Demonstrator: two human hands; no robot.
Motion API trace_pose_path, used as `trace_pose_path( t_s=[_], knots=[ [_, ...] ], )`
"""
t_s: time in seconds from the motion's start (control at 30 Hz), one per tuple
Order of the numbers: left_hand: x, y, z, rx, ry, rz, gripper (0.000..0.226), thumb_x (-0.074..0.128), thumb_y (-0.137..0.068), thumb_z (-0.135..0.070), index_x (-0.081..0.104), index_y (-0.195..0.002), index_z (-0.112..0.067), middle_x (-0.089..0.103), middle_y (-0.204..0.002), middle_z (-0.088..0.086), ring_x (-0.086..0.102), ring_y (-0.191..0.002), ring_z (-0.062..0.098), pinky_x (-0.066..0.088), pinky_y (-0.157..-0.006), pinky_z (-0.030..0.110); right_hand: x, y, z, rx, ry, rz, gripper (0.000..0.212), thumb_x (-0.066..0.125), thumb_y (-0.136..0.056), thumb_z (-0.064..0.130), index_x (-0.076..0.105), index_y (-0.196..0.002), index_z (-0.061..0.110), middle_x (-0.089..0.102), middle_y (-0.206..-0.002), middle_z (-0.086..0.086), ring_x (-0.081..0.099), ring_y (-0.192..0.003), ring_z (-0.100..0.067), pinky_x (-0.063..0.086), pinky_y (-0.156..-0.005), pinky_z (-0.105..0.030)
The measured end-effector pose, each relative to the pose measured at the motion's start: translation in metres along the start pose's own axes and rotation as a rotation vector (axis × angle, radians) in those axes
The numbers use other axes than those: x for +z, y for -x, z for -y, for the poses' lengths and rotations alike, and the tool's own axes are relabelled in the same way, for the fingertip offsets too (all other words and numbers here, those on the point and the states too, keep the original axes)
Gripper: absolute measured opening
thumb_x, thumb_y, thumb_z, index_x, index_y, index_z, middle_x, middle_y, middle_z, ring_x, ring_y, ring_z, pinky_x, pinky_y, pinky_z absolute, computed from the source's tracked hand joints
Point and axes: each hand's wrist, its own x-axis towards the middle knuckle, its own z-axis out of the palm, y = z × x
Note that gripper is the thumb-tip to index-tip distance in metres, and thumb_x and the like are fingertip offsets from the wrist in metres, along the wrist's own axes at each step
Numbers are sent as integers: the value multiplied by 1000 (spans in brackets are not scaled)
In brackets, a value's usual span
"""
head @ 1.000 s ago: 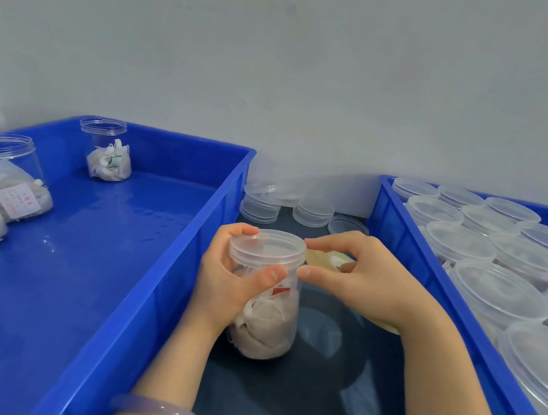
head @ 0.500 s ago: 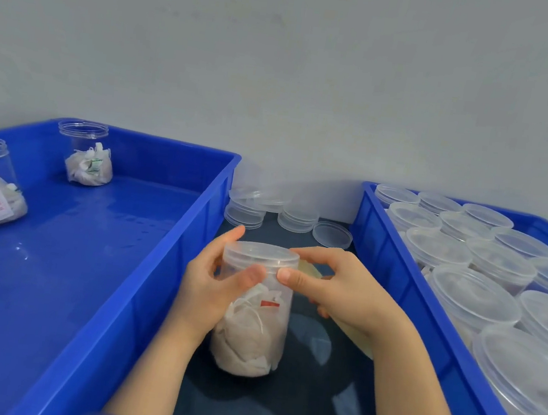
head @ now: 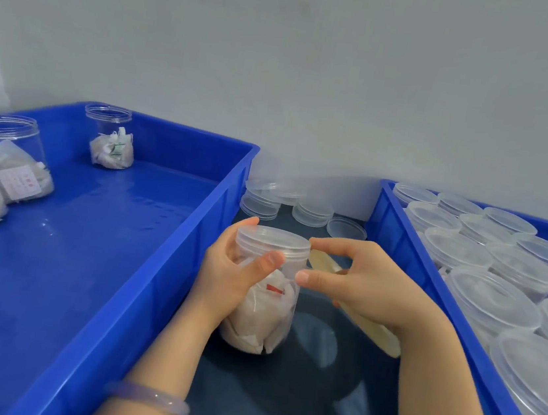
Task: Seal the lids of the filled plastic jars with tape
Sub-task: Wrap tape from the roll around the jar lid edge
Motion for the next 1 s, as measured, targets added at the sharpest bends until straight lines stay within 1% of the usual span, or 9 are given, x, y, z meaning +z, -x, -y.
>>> trace_pose_path(
  t_s=[0.07,0.23,0.37,0.5,0.63,0.7,0.77,0.9,1.0],
  knots=[
    [0,1,0,1,28,24,80,74,-47,-57,53,-119,-32,66,-114,-9,63,-106,3,52,-81,18,-1,1,-1,20,29,-78,71,79,-60,52,58,-126,36,57,-120,25,58,-95,0,48,-86,-26],
    [2,4,-3,2,78,68,84,82,-41,-57,56,-115,-28,71,-103,-9,66,-102,6,51,-77,17,-2,1,-3,15,38,-84,65,75,-60,59,61,-120,40,61,-102,26,55,-65,5,43,-71,-16],
    [3,7,-4,10,115,113,102,81,-32,-73,56,-117,-22,72,-101,-6,67,-100,8,50,-77,17,1,-2,-8,67,-101,33,87,73,-44,63,58,-124,34,57,-120,24,64,-89,-5,50,-66,-19],
    [3,9,-9,5,56,171,109,78,-31,-78,51,-123,-26,66,-113,-7,63,-106,3,49,-81,16,-1,-1,-12,47,-156,88,64,74,-46,61,65,-106,41,68,-100,20,65,-88,-11,52,-61,-18],
    [2,10,-20,54,-174,86,94,73,-47,-67,40,-132,-44,50,-135,-16,48,-124,1,45,-94,18,1,-1,-8,36,-112,41,56,73,-53,62,65,-103,40,68,-96,21,63,-74,3,47,-62,-16],
    [6,13,-23,56,-268,20,108,72,-46,-76,33,-141,-42,41,-137,-24,41,-123,-5,42,-89,12,6,-4,-5,31,-48,-5,54,73,-59,64,64,-105,38,66,-98,22,62,-80,4,47,-68,-20],
    [11,16,-23,35,-275,-85,117,69,-37,-82,35,-139,-38,44,-129,-23,47,-113,-5,43,-77,11,12,-6,1,10,-2,-16,52,71,-64,60,63,-109,37,63,-104,22,61,-88,1,50,-72,-23],
    [8,15,-19,83,-156,-218,90,76,-42,-71,50,-118,-31,56,-110,-18,57,-92,-12,44,-67,3,16,-4,8,-116,-126,154,37,77,-76,30,64,-109,41,69,-102,21,66,-83,3,51,-70,-16],
    [2,11,-15,114,-98,-199,65,80,-52,-53,55,-106,-28,60,-106,-13,60,-90,-10,45,-70,5,14,-1,10,-156,-158,173,29,76,-79,27,68,-100,46,71,-93,20,66,-78,4,49,-68,-13]
  ],
)
